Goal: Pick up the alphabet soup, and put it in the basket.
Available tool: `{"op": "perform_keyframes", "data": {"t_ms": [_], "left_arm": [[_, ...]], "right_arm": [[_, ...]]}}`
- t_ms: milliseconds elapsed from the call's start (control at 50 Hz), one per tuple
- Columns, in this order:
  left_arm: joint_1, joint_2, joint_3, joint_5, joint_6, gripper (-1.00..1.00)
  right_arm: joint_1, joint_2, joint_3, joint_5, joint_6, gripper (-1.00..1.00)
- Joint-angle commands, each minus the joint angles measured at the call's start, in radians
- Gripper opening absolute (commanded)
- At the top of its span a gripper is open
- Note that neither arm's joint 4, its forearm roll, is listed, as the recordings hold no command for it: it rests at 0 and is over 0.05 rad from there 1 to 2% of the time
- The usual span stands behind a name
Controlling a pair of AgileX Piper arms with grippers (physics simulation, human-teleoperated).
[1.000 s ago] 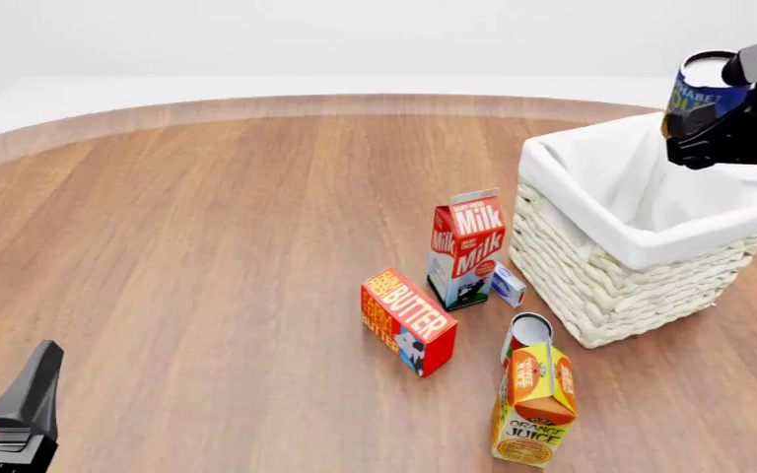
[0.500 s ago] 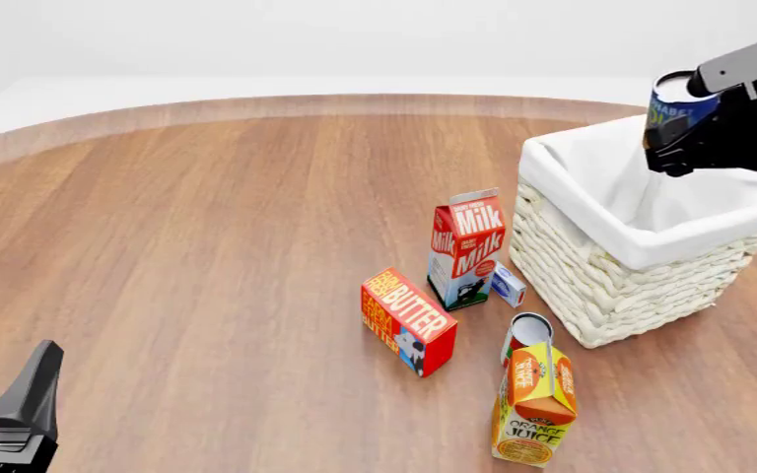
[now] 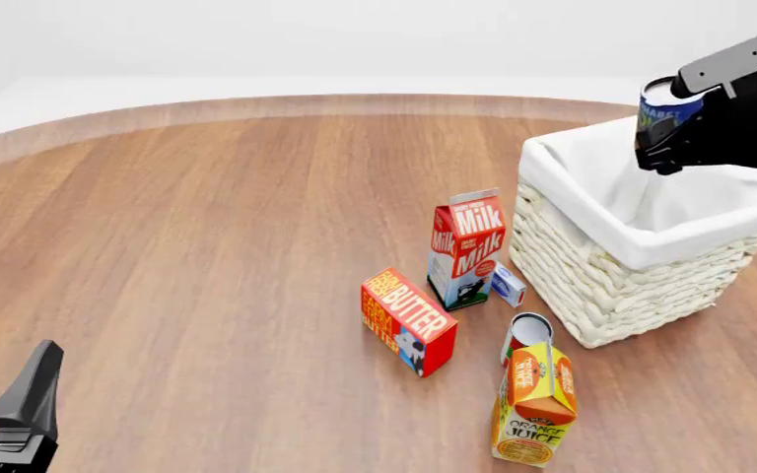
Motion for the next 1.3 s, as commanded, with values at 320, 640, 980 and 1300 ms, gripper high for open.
{"op": "perform_keyframes", "data": {"t_ms": [320,640,980,1300], "left_arm": [[0.0,0.0,0.0,0.0,0.0,1.0],[0.0,0.0,0.0,0.0,0.0,1.0],[0.0,0.0,0.0,0.0,0.0,1.0],[0.0,0.0,0.0,0.0,0.0,1.0]], "right_arm": [[-0.007,0.086,0.007,-0.032,-0.001,-1.0],[-0.006,0.125,-0.009,-0.03,-0.01,-1.0],[-0.002,0.163,-0.014,-0.033,-0.016,-1.0],[-0.014,0.202,-0.005,-0.049,-0.032,-1.0]]}}
